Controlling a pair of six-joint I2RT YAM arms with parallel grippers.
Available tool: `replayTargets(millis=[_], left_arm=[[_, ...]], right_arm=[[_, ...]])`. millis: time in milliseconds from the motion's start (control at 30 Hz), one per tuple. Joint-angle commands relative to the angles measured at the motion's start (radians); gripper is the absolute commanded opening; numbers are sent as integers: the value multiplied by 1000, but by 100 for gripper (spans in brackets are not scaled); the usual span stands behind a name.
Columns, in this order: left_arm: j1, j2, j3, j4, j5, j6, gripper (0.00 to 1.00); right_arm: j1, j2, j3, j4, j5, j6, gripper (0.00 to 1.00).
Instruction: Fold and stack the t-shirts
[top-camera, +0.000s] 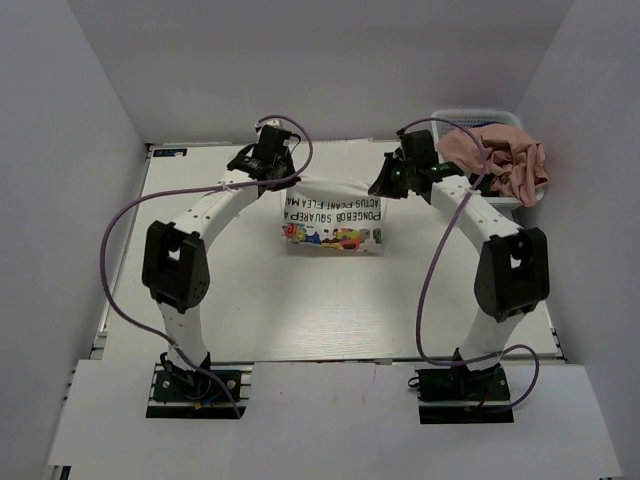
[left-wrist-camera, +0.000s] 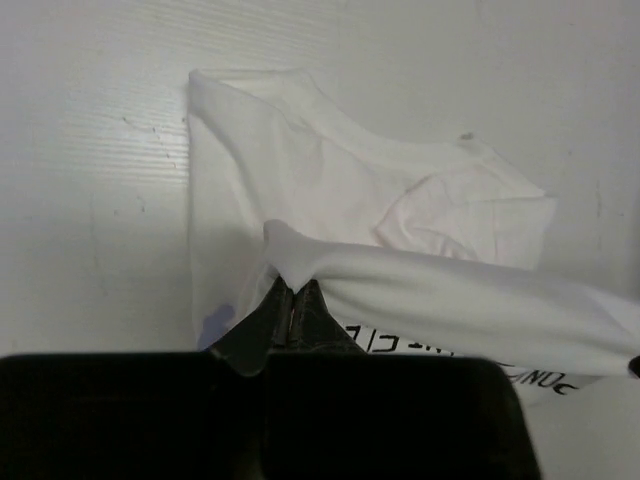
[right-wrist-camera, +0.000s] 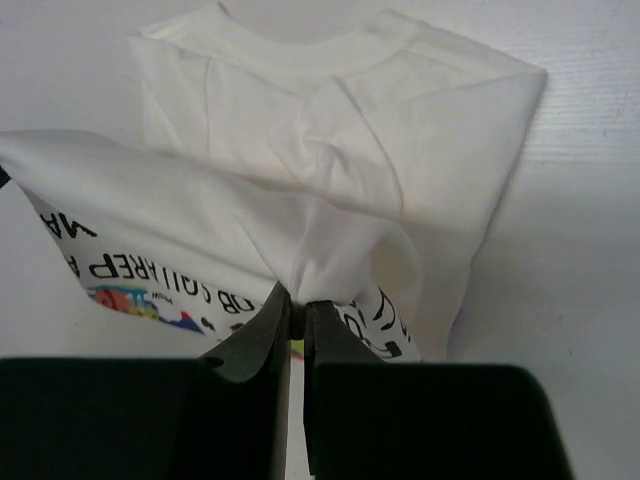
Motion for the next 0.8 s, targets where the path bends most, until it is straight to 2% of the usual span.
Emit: replayTargets(millis=[0,33,133,267,400,433,467,500,533,567,600,633,700,767], left_arm=[[36,65,111,60,-35,76,0],[45,93,131,78,-16,96,0],[55,211,219,120,35,160,0],[64,352,363,95,48,199,0],[82,426,374,131,38,217,0],[82,449,388,141,50,217,0],[82,459,406,141,51,217,7],[91,470,420,157,51,226,22],[91,482,437,166,64,237,53],[91,510,496,152,64,237,99],[100,525,542,125,77,246,100],[101,535,620,97,98,255,100],[101,503,638,53,98,256,100],[91,429,514,52,109,256,100]], right_arm=[[-39,94,137,-5,-27,-22,0],[-48,167,157,-24,-33,-25,0],[-71,255,277,-39,-36,-19,0],[-85,379,360,-47,-44,-13,0],[-97,450,424,-38,-54,-7,0],[-98,462,433,-38,-61,-11,6],[-104,488,458,-28,-61,-11,20],[-102,494,467,-27,-61,-13,36],[-101,508,478,-24,-53,-11,51],[-108,510,522,-30,-45,-7,70],[-105,519,539,-53,-45,-22,84],[-103,514,562,-60,-30,-22,90],[-94,444,541,-68,-21,-24,90],[-85,413,425,-29,-35,-24,90]])
